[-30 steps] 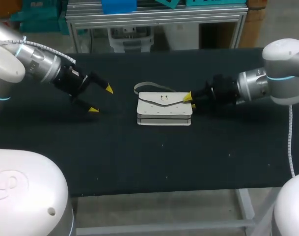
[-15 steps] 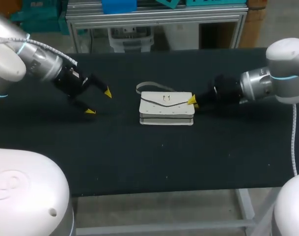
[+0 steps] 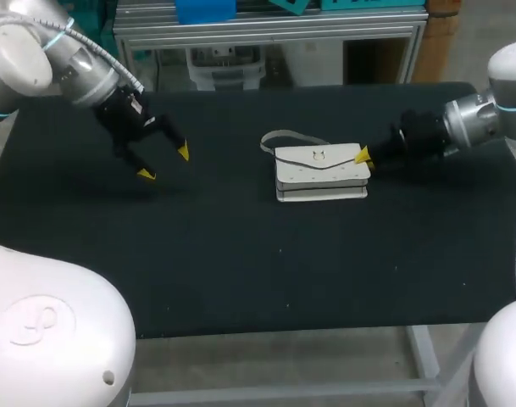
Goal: Pick up the bag, open it, inspect its contents, close it, and place it on the opposite side
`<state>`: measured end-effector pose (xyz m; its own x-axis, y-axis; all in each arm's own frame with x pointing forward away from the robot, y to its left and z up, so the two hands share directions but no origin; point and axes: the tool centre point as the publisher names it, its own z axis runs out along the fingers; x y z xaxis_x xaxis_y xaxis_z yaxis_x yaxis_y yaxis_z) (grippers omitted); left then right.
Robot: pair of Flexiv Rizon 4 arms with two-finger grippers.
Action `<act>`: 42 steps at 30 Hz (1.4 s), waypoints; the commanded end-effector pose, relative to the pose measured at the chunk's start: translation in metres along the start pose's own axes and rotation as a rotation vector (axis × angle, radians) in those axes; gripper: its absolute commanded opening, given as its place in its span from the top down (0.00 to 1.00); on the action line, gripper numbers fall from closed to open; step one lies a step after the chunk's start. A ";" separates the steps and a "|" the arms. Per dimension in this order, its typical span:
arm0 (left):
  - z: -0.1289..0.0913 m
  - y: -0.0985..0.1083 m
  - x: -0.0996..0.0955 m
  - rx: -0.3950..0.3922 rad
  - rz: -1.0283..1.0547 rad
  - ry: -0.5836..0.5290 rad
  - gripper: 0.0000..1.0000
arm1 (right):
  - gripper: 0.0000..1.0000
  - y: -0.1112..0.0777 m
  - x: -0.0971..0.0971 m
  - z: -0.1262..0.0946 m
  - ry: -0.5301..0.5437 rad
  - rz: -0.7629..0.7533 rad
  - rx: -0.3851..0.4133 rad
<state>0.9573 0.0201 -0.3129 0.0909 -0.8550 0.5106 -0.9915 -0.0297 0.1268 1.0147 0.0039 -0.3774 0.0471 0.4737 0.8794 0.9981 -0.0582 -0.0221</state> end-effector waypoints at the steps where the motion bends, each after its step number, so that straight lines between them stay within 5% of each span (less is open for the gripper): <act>1: 0.001 -0.004 0.001 -0.016 0.000 -0.003 0.00 | 1.00 0.003 -0.001 0.001 0.000 0.002 0.014; 8: 0.001 -0.004 0.001 -0.016 0.000 -0.003 0.00 | 1.00 0.003 -0.001 0.001 0.000 0.002 0.014; 12: -0.016 -0.019 -0.007 0.056 0.037 -0.086 0.00 | 1.00 0.027 -0.015 -0.035 -0.082 -0.012 -0.096; 21: -0.039 -0.039 -0.030 0.098 0.059 -0.150 0.00 | 1.00 0.080 -0.046 -0.113 -0.154 -0.078 -0.162; 25: -0.045 -0.045 -0.036 0.101 0.073 -0.182 0.00 | 1.00 0.107 -0.067 -0.131 -0.160 -0.089 -0.105; 42: -0.060 -0.065 -0.051 0.106 0.027 -0.252 0.00 | 1.00 0.190 -0.120 -0.212 -0.172 -0.062 -0.107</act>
<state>1.0164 0.0989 -0.2957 0.0524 -0.9562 0.2881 -0.9986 -0.0530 0.0057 1.1625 -0.2295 -0.3855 0.0121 0.6552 0.7553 0.9483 -0.2470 0.1991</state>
